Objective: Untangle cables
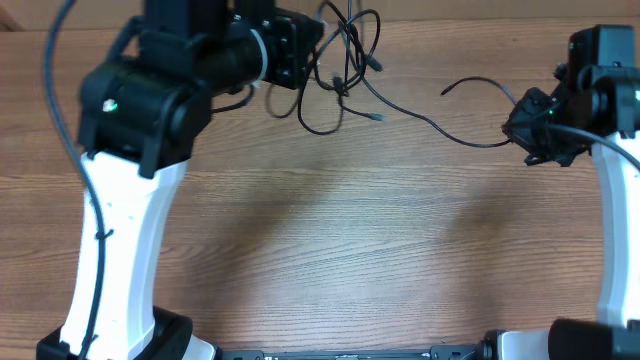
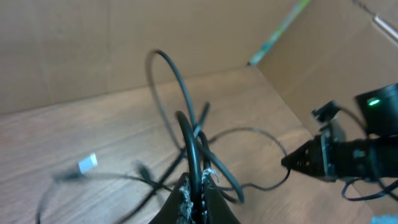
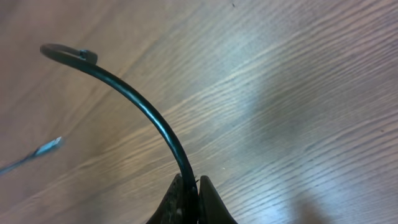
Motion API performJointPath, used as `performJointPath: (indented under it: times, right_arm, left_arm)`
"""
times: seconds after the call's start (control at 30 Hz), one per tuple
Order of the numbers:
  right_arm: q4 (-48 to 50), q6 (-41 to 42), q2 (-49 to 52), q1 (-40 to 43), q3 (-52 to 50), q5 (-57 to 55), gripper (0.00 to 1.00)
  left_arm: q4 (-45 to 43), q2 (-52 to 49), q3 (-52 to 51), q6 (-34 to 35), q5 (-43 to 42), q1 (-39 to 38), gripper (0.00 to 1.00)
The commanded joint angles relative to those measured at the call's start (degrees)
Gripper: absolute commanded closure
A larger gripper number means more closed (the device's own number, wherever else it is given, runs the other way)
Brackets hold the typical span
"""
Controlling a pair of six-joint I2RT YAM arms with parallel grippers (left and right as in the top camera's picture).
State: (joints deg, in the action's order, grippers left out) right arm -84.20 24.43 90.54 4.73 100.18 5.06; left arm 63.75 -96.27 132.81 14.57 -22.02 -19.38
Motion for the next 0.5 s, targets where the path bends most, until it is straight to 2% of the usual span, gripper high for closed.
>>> performJointPath:
  times: [0.0, 0.07, 0.1, 0.17, 0.23, 0.3, 0.4, 0.47]
  right_arm:
    - [-0.59, -2.47, 1.81, 0.17, 1.4, -1.57, 0.96]
    - [-0.79, -3.82, 2.89, 0.17, 1.4, -0.9, 0.94]
    - [-0.72, -6.1, 3.23, 0.17, 1.4, 0.85, 0.9]
    - [-0.24, -10.99, 3.41, 0.17, 1.42, 6.05, 0.74]
    - [0.09, -14.95, 3.32, 0.11, 1.9, 11.21, 0.51]
    - [0.24, -17.2, 3.32, 0.11, 2.93, 15.72, 0.38]
    - [0.35, -20.83, 3.32, 0.11, 5.14, 24.9, 0.3]
    - [0.63, -23.15, 3.32, 0.11, 6.36, 31.5, 0.28]
  left_arm:
    - [-0.83, 0.72, 0.48, -0.42, 0.11, 2.43, 0.96]
    - [-0.98, 1.27, 0.48, 0.02, 0.11, 3.69, 0.96]
    - [-0.98, 1.4, 0.48, 0.04, 0.04, 4.04, 0.96]
    - [-0.87, 1.38, 0.48, 0.11, -0.61, 4.02, 0.96]
    - [-0.52, 1.14, 0.48, 0.0, -1.42, 3.3, 0.96]
    - [-0.35, 0.92, 0.48, 0.0, -1.64, 2.47, 0.96]
    - [-0.35, 0.57, 0.46, 0.0, -1.9, 1.49, 0.96]
    - [-0.35, 0.5, 0.46, 0.02, -1.92, 1.31, 0.96]
